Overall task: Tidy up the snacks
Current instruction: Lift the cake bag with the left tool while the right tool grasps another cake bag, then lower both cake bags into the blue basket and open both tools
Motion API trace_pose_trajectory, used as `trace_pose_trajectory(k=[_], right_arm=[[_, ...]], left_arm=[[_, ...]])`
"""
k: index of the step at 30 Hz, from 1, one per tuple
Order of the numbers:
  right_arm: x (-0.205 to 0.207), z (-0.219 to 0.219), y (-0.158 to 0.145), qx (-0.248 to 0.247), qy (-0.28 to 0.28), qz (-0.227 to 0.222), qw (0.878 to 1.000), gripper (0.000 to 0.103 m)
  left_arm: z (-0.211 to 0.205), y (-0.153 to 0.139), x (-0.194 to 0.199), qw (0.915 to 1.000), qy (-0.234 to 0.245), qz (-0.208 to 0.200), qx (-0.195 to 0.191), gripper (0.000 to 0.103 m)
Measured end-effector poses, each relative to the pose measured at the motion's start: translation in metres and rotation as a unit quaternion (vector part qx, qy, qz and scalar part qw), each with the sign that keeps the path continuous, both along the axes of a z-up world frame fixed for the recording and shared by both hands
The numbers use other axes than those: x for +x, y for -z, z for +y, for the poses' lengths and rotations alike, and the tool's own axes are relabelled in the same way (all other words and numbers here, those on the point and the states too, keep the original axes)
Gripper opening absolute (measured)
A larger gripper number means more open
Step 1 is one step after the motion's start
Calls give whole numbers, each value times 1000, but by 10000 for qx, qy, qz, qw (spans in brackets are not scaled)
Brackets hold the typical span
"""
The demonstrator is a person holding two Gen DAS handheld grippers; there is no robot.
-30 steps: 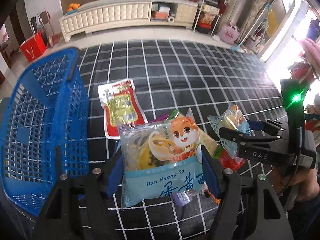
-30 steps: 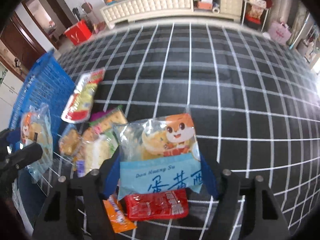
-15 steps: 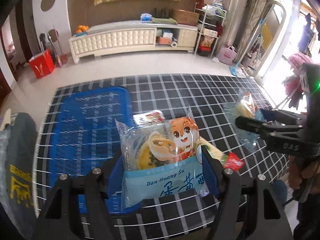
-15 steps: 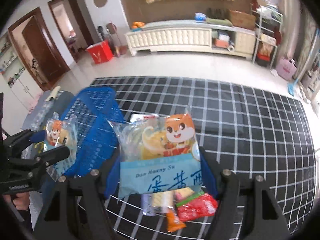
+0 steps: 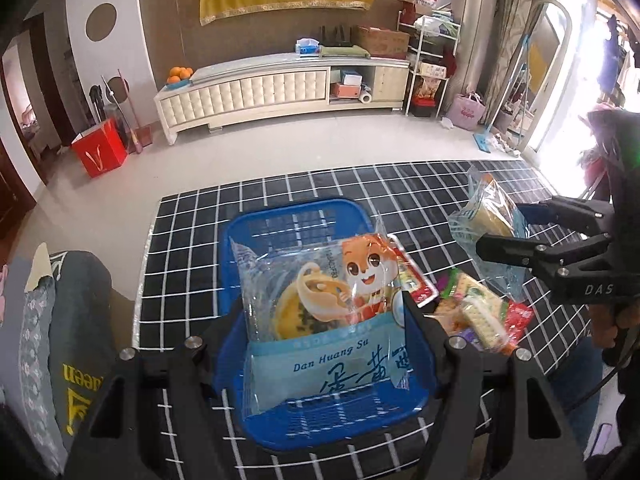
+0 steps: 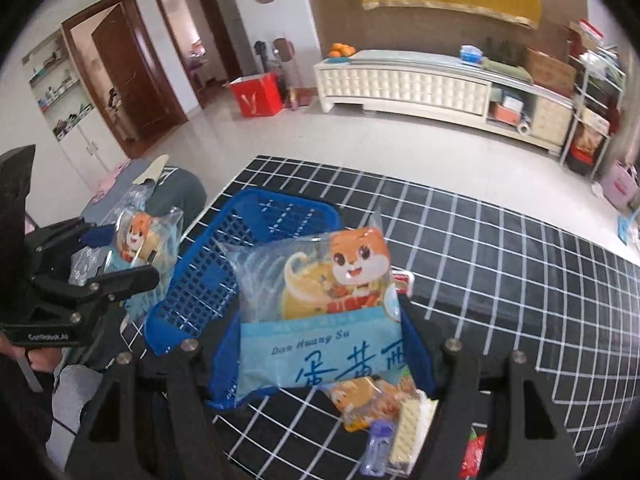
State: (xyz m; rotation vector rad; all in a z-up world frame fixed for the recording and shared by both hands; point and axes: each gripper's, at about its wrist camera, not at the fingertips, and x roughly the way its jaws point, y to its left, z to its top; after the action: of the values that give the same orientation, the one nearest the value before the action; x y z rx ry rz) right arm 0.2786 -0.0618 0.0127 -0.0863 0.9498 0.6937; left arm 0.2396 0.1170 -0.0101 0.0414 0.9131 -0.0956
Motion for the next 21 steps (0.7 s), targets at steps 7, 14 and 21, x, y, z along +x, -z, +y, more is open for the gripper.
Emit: trace_pose_trajectory(k=[7,14,21], right_arm=[[14,36,10,-191,-313,51,9993,74],[36,60,25,-362,-492,278,9977,74],[51,69,29,-412,-542,417,9968,74]], left_arm=[[32,18,27,9996,-151,236,27,67],[47,39,51,9989,-196,422,-105,68],[55,57,72,9969,-295,640,-342,68]])
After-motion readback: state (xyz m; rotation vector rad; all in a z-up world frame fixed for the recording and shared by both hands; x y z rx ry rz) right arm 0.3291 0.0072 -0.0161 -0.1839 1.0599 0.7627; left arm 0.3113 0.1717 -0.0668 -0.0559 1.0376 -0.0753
